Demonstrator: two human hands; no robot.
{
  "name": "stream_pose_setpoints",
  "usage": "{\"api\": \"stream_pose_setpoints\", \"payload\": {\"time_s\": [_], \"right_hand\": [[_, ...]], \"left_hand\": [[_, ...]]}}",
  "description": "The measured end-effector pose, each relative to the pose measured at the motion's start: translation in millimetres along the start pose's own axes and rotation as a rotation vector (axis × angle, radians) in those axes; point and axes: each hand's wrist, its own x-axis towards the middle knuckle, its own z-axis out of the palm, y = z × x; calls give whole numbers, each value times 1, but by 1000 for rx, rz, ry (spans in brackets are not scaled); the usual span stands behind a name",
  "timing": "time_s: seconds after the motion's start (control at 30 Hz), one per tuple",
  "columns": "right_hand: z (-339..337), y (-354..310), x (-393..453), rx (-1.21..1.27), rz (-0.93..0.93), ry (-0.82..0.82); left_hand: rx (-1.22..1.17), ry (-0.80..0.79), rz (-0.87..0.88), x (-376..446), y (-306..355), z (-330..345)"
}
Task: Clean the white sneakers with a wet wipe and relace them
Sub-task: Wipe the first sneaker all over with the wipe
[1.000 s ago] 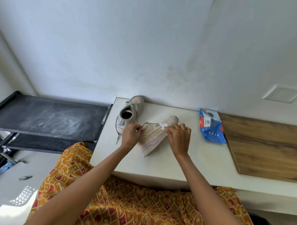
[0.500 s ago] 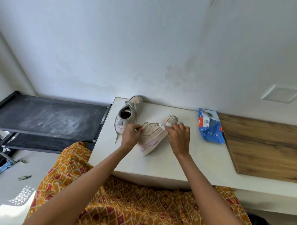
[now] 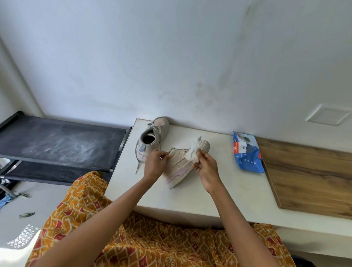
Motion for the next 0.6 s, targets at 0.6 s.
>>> {"api": "stream_pose_setpoints", "payload": {"time_s": [0.6], "right_hand": [[-20, 29, 30, -1497, -564, 248]], "left_hand": [[478, 33, 327, -20, -14, 4]]}}
